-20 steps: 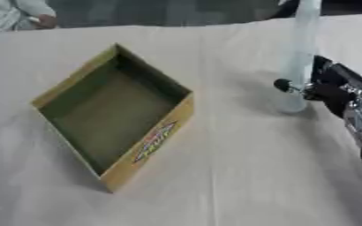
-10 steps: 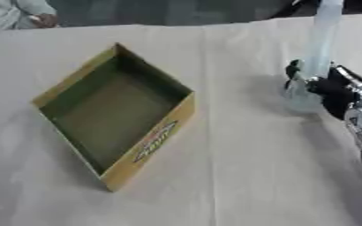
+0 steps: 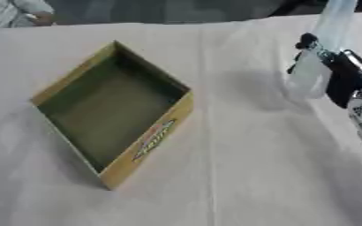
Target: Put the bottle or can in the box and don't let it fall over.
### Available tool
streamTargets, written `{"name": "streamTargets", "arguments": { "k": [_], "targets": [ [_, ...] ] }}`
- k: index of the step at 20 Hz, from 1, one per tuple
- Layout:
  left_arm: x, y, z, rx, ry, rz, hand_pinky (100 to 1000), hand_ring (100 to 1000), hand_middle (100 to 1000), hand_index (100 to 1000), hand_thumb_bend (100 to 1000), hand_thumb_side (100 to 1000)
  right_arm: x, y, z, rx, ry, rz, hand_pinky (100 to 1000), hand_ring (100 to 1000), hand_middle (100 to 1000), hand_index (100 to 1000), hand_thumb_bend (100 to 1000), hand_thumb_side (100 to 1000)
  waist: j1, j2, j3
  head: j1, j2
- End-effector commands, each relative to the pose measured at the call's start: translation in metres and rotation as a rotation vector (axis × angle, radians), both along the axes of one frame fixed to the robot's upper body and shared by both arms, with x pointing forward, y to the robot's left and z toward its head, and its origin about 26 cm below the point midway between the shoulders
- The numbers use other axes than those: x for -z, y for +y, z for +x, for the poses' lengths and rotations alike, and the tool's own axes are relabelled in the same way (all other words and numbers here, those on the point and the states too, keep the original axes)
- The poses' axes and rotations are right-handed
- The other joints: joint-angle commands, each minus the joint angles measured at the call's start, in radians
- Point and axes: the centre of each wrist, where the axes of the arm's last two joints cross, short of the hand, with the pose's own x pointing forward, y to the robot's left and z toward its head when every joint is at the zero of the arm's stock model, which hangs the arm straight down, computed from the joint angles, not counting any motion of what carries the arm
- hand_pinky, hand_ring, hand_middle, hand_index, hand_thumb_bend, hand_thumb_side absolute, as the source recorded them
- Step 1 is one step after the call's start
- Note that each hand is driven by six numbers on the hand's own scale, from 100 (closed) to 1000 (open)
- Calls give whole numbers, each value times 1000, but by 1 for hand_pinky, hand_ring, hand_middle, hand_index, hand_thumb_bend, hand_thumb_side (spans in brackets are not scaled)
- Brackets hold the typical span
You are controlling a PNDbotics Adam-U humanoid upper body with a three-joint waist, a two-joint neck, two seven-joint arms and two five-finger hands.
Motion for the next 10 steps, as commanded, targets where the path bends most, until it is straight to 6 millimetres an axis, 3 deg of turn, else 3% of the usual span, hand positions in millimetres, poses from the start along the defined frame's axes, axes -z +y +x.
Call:
{"name": "streamTargets", "arguments": {
  "k": [1, 5, 6, 7, 10],
  "targets": [
    [-12, 6, -3, -10, -31, 37, 908, 639, 533, 733, 100, 571, -37, 10, -9, -56, -111, -7, 653, 195, 102, 153, 100, 445, -4, -38, 0, -2, 9],
    [-13, 7, -4, -13, -32, 45, 908, 639, 533, 733, 100, 571, -67, 42, -18, -170, -208, 7, 648, 192, 100, 151, 100, 460, -10, -57, 2, -10, 15],
    [-13, 7, -4, -14, -32, 48, 908, 639, 533, 732, 100, 629, -73, 50, -20, -200, -227, 13, 647, 193, 100, 151, 100, 256, -11, -62, 3, -12, 16],
    [-13, 7, -4, -14, -32, 49, 908, 639, 533, 732, 100, 570, -79, 59, -23, -233, -246, 21, 646, 193, 100, 152, 100, 465, -13, -66, 5, -15, 17],
    [-13, 8, -4, -18, -31, 52, 908, 640, 533, 732, 100, 571, -92, 85, -28, -300, -284, 22, 646, 194, 100, 152, 100, 469, -18, -77, 13, -25, 20]
  ]
}}
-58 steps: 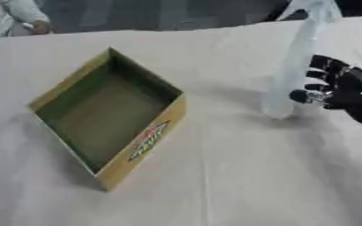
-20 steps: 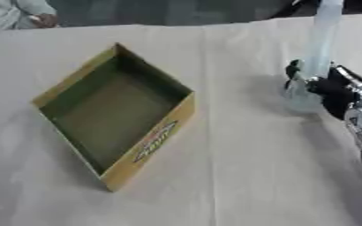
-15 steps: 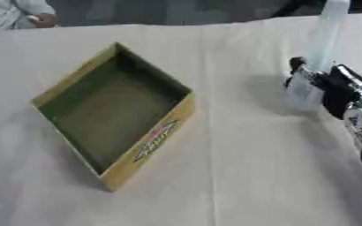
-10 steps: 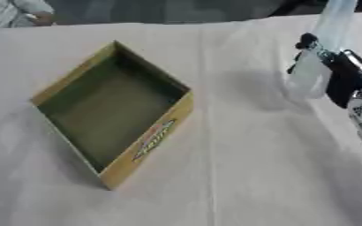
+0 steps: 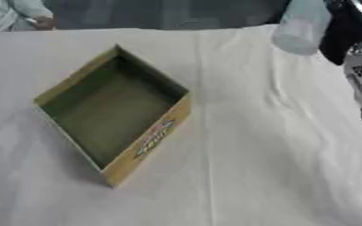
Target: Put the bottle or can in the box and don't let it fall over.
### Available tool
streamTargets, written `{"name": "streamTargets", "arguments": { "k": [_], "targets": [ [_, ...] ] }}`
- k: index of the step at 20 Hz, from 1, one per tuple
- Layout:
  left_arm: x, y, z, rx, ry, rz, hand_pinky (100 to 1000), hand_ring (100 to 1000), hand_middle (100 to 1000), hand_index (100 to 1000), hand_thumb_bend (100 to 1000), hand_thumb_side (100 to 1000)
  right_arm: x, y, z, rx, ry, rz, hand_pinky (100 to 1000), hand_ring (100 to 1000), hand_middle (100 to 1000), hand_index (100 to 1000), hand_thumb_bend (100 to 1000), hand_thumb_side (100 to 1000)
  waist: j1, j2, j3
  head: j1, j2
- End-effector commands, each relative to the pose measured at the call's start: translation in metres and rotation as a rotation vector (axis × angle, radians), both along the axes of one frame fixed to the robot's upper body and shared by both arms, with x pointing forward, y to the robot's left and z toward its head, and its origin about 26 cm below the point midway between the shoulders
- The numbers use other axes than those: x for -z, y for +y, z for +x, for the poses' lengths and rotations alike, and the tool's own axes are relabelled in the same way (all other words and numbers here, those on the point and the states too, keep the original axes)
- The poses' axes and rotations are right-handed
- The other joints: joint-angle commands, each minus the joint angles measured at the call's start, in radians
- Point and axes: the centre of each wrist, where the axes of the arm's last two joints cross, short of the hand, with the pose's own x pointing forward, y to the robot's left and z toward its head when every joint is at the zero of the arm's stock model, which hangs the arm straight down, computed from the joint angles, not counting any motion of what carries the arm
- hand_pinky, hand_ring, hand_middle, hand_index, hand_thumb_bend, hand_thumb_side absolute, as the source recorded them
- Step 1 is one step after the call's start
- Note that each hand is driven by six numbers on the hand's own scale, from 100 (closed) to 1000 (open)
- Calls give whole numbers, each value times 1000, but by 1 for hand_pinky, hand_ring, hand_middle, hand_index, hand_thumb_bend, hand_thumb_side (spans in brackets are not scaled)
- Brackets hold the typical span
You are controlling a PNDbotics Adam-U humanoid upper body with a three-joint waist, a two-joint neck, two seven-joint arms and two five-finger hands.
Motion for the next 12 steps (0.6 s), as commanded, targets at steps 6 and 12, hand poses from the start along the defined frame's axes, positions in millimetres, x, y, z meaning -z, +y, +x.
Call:
{"name": "streamTargets", "arguments": {
  "k": [6, 12],
  "targets": [
    [-20, 13, -5, -49, -59, 39, 908, 639, 533, 728, 100, 570, -22, 74, -11, -184, -68, -34, 649, 200, 100, 153, 100, 470, -6, -44, 41, -55, 7],
    [-18, 20, -3, -85, -60, 3, 909, 634, 528, 724, 100, 576, -15, 122, -13, -305, -50, -53, 655, 204, 100, 154, 100, 470, -13, -37, 95, -101, -4]
  ]
}}
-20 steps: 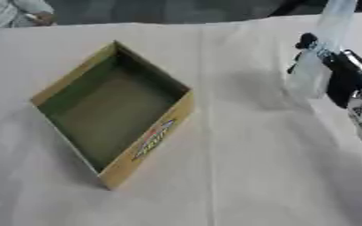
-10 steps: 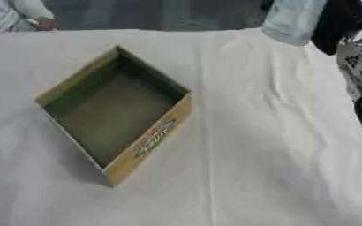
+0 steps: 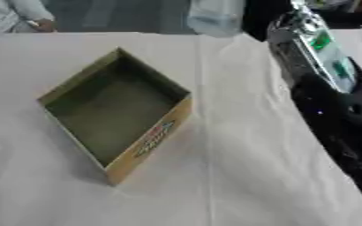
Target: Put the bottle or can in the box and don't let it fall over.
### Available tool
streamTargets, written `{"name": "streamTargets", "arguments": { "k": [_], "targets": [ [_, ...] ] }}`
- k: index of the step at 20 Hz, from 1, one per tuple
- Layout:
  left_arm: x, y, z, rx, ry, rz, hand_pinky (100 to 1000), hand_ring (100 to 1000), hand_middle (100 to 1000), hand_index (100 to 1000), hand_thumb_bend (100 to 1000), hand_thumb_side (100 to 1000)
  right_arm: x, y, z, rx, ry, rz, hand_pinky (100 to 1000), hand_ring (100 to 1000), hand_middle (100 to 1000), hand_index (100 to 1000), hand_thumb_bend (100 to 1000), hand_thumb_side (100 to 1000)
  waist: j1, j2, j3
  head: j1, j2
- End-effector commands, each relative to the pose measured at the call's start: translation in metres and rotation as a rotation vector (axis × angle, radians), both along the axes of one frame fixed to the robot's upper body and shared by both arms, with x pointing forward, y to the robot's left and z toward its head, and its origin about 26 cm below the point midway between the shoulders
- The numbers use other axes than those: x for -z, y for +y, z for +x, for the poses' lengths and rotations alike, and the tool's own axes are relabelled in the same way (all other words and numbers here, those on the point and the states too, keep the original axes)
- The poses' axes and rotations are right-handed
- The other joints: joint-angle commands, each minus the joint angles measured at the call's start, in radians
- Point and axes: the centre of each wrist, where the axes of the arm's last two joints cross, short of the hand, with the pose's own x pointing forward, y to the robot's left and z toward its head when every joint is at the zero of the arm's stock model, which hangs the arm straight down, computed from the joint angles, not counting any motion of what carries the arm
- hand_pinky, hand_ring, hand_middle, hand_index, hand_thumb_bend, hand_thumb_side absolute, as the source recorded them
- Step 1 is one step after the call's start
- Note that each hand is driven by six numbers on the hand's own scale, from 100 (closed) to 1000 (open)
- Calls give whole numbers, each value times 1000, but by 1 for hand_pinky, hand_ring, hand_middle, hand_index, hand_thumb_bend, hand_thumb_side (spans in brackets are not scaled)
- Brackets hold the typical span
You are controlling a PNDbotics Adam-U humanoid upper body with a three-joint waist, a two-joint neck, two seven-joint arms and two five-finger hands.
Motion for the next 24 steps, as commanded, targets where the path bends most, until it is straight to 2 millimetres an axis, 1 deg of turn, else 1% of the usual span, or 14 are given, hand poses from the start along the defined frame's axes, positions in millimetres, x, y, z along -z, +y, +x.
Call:
{"name": "streamTargets", "arguments": {
  "k": [1, 4, 7, 8, 9, 11, 13, 15, 16, 17, 20, 21, 22, 24],
  "targets": [
    [-12, 11, -1, -38, -34, 4, 909, 634, 528, 724, 100, 579, -2, 22, -3, -50, -18, -3, 656, 206, 100, 155, 100, 470, 4, -15, 17, -26, -12],
    [-9, 17, 1, -64, -35, -26, 910, 633, 527, 723, 100, 582, 7, 40, -2, -65, -14, 7, 658, 211, 103, 156, 100, 470, 4, -5, 45, -58, -15],
    [-2, 25, 0, -97, -27, -47, 910, 631, 524, 723, 100, 585, 16, 51, -2, -47, -40, 15, 659, 223, 109, 160, 100, 470, 3, 1, 60, -69, -14],
    [0, 27, 0, -109, -23, -54, 911, 629, 524, 723, 100, 586, 19, 53, -2, -37, -49, 17, 658, 224, 111, 161, 100, 415, 2, 4, 66, -71, -15],
    [2, 29, 1, -118, -21, -62, 911, 626, 522, 722, 100, 589, 22, 55, -1, -28, -54, 19, 657, 224, 111, 162, 100, 470, 1, 6, 71, -73, -17],
    [5, 32, 1, -133, -20, -84, 910, 613, 519, 721, 100, 593, 27, 58, 1, -10, -59, 26, 661, 249, 121, 169, 100, 470, -1, 11, 80, -76, -21],
    [8, 34, 2, -145, -21, -99, 910, 609, 518, 721, 100, 593, 32, 60, 3, 13, -74, 30, 663, 260, 128, 174, 100, 470, -3, 15, 85, -76, -24],
    [11, 37, 2, -160, -19, -111, 910, 604, 517, 721, 100, 596, 40, 59, 7, 41, -87, 16, 669, 287, 156, 192, 100, 470, -6, 18, 87, -74, -27],
    [12, 38, 2, -167, -20, -116, 910, 603, 516, 721, 100, 599, 45, 58, 9, 57, -88, 2, 680, 333, 197, 228, 100, 470, -9, 20, 86, -72, -28],
    [12, 40, 2, -173, -22, -120, 910, 602, 515, 721, 100, 600, 51, 57, 12, 74, -89, -14, 685, 354, 215, 247, 100, 470, -10, 21, 85, -70, -29],
    [13, 42, 2, -185, -26, -130, 910, 601, 514, 720, 100, 601, 64, 53, 18, 113, -84, -54, 689, 355, 221, 256, 100, 469, -13, 24, 82, -64, -33],
    [13, 42, 2, -186, -28, -131, 910, 600, 513, 720, 100, 583, 67, 53, 20, 123, -82, -62, 692, 363, 228, 263, 100, 422, -13, 24, 81, -63, -34],
    [13, 42, 2, -187, -28, -132, 910, 600, 513, 720, 100, 601, 70, 52, 22, 131, -78, -70, 695, 371, 236, 272, 100, 469, -12, 25, 81, -63, -35],
    [13, 42, 2, -188, -29, -133, 910, 600, 513, 720, 100, 601, 76, 51, 24, 143, -70, -83, 703, 393, 259, 297, 100, 467, -12, 28, 80, -62, -36]
  ]
}}
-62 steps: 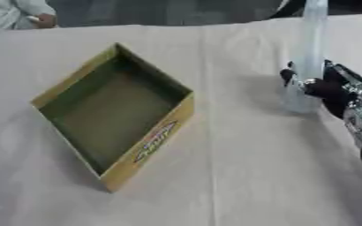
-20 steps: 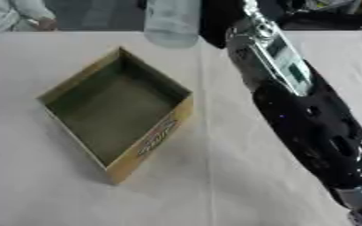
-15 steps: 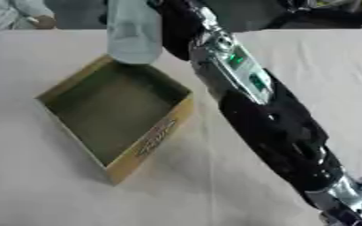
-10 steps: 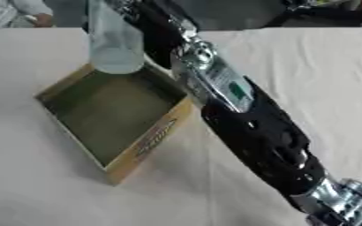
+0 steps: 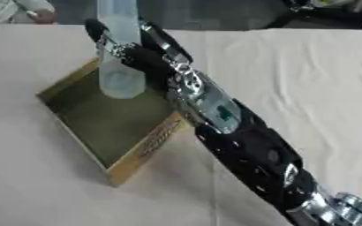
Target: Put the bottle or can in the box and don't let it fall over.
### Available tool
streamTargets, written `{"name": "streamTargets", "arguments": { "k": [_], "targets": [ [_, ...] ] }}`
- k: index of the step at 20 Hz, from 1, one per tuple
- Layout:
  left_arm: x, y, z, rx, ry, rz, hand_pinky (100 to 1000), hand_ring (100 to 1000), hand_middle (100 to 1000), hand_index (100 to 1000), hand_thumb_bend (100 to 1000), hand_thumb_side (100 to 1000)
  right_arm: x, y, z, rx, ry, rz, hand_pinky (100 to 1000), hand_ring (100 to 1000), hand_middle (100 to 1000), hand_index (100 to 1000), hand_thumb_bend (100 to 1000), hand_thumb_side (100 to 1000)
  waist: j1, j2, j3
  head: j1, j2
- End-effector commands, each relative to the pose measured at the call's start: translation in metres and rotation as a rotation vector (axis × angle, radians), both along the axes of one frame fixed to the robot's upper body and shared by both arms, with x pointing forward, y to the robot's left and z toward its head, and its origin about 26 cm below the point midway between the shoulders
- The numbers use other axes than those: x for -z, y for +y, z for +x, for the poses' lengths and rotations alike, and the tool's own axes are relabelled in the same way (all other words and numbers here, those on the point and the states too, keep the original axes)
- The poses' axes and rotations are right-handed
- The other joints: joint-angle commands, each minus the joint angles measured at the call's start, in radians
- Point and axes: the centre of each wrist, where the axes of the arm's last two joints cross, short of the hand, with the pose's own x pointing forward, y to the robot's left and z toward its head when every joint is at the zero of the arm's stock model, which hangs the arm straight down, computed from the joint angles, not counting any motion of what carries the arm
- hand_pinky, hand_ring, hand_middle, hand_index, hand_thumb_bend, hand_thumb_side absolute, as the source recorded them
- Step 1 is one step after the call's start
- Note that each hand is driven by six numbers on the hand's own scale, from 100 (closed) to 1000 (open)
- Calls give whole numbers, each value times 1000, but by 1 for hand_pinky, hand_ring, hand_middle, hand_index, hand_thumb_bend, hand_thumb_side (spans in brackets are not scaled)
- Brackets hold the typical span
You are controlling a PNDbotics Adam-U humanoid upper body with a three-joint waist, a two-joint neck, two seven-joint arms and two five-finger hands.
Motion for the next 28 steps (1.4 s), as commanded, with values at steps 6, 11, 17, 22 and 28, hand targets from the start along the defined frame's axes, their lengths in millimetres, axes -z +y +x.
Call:
{"name": "streamTargets", "arguments": {
  "k": [6, 11, 17, 22, 28],
  "targets": [
    [-11, 7, -1, -19, -28, 15, 911, 599, 512, 720, 100, 601, 5, 0, 5, -1, 4, -111, 885, 878, 804, 862, 100, 381, 8, -11, -8, 6, -10],
    [-11, 6, -1, -14, -27, 18, 911, 598, 512, 720, 100, 601, 2, -5, 8, 23, 1, -231, 919, 934, 881, 953, 108, 487, 9, -14, -18, 5, -7],
    [-11, 6, -1, -14, -23, 18, 911, 597, 511, 720, 100, 600, -3, -7, 7, 59, 16, -287, 926, 929, 895, 969, 100, 322, 12, -15, -24, 6, -5],
    [-10, 6, -1, -12, -19, 16, 911, 596, 510, 720, 100, 602, -3, -8, 7, 39, 34, -296, 933, 923, 904, 971, 100, 244, 12, -15, -25, 9, -5],
    [-9, 6, -1, -12, -16, 15, 912, 594, 509, 721, 100, 603, 0, -10, 8, -5, 75, -350, 949, 910, 921, 981, 100, 100, 10, -14, -25, 12, -5]
  ]
}}
